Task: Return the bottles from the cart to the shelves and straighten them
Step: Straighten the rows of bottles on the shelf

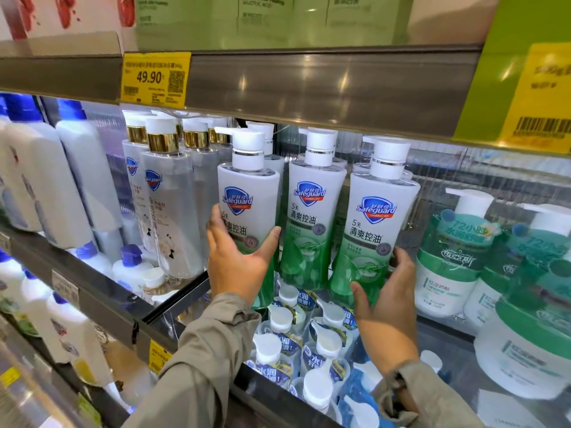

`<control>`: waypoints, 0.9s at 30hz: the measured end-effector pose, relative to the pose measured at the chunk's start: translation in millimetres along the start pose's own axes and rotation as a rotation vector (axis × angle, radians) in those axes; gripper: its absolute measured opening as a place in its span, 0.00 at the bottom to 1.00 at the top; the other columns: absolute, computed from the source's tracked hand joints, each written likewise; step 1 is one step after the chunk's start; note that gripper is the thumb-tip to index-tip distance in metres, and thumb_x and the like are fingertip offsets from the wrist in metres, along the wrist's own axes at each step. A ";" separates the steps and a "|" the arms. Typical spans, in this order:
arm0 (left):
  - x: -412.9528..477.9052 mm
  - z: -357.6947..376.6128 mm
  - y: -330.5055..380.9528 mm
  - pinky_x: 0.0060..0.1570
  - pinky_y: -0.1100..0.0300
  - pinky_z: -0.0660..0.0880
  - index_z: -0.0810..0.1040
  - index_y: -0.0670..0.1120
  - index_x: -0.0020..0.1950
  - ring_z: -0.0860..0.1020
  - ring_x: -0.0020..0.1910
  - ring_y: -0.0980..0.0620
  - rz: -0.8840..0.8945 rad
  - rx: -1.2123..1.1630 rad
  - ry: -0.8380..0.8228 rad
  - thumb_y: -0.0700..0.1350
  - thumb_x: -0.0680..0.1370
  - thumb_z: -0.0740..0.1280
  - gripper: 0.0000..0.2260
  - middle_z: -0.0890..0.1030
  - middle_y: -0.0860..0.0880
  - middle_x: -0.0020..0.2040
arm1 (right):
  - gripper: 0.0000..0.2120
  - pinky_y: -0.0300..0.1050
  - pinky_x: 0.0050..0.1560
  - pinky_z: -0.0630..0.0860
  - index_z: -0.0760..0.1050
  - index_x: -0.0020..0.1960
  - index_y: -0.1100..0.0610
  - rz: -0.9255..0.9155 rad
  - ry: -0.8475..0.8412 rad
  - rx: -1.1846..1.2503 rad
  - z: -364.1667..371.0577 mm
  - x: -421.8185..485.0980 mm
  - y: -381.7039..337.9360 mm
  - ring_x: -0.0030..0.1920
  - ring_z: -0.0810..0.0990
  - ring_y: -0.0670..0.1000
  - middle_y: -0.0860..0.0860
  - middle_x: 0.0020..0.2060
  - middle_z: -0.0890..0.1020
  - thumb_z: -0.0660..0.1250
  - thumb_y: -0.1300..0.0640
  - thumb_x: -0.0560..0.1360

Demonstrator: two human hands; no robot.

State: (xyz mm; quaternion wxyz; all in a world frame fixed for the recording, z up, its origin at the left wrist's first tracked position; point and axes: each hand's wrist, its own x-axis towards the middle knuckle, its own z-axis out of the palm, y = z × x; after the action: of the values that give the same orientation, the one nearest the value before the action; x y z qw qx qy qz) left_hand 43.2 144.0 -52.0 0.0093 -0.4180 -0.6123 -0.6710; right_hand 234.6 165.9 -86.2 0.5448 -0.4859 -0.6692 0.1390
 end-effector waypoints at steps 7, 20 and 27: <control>3.8 -0.2 -2.1 0.65 0.66 0.56 0.52 0.46 0.77 0.62 0.71 0.50 -0.057 -0.039 -0.029 0.52 0.68 0.74 0.45 0.62 0.45 0.73 | 0.35 0.49 0.65 0.66 0.57 0.72 0.62 0.033 -0.006 -0.019 -2.9 -1.0 -1.1 0.66 0.70 0.59 0.59 0.68 0.68 0.71 0.66 0.71; 8.6 -16.4 17.9 0.73 0.46 0.51 0.40 0.47 0.77 0.50 0.76 0.42 -0.223 0.214 -0.262 0.57 0.71 0.70 0.48 0.50 0.43 0.77 | 0.34 0.53 0.68 0.65 0.59 0.71 0.57 0.230 -0.219 0.022 -32.0 -21.9 -32.5 0.66 0.67 0.56 0.56 0.66 0.68 0.72 0.60 0.72; -36.1 -70.8 32.6 0.68 0.55 0.61 0.59 0.41 0.73 0.64 0.68 0.43 -0.231 0.273 -0.349 0.48 0.72 0.73 0.35 0.63 0.40 0.70 | 0.22 0.48 0.62 0.68 0.69 0.64 0.57 0.222 -0.384 -0.012 -57.5 -39.6 -53.6 0.62 0.71 0.56 0.56 0.61 0.72 0.71 0.55 0.73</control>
State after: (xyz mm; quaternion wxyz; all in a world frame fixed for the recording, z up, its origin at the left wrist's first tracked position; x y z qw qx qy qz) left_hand 44.9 59.1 -39.1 -0.1169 -0.4495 -0.7333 -0.4966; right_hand 255.0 88.2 -50.3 0.3858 -0.5242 -0.7039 0.2843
